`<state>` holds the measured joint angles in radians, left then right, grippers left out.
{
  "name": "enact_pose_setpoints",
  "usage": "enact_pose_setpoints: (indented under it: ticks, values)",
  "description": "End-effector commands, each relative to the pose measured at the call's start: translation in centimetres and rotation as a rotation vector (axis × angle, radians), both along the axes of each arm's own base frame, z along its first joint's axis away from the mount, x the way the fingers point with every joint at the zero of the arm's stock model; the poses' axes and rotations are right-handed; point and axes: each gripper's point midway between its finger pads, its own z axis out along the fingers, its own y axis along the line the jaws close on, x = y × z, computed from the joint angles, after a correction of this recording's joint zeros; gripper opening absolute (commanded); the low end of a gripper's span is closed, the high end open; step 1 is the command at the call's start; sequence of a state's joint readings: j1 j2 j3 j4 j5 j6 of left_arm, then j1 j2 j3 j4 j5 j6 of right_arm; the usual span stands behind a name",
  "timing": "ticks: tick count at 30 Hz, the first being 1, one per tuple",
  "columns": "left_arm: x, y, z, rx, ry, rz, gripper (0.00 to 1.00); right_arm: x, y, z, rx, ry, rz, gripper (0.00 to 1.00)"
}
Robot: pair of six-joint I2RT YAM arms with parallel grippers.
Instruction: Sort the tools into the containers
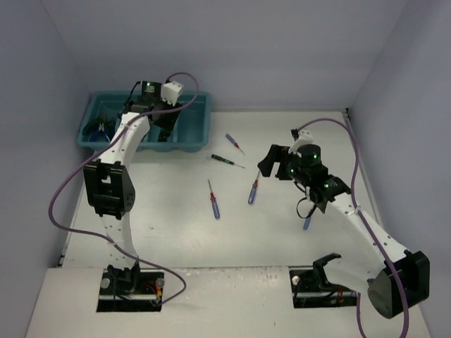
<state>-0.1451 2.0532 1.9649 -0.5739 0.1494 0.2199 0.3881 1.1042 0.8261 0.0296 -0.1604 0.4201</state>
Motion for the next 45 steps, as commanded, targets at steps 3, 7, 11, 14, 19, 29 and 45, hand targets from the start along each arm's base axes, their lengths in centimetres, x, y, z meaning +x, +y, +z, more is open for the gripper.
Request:
enact_pose_setpoints:
  ticks: [3,7,11,14,19,29,45]
  values:
    - [-5.6,-9.5,5.8,0.076,-0.133,-0.431,0.55,-0.6,-0.6,3.0,0.026,-0.098,-0.004,0.84]
    - [-8.2,-13.7,3.1,0.112,-0.06,-0.603,0.55,-1.5,-0.8,3.3,0.039,-0.103,0.003,0.84]
    - [-10.3,-17.7,0.0,0.081,0.03,-0.744,0.55,-2.6,-0.9,3.3,0.063,-0.096,0.007,0.84]
    - [-10.9,-19.7,-1.7,0.078,0.064,-0.793,0.55,-3.3,-0.8,4.0,0.085,-0.11,0.017,0.85]
    - [-10.3,-21.4,-4.5,0.111,0.101,-0.811,0.55,-4.7,-0.8,4.0,0.101,-0.09,0.036,0.86]
    - [-7.6,-22.2,-7.6,0.194,0.113,-0.764,0.55,-7.0,-0.5,3.9,0.152,-0.063,0.073,0.87]
    - [-5.9,-22.7,-12.3,0.24,0.154,-0.796,0.54,-8.8,-0.8,4.4,0.172,-0.057,0.09,0.88]
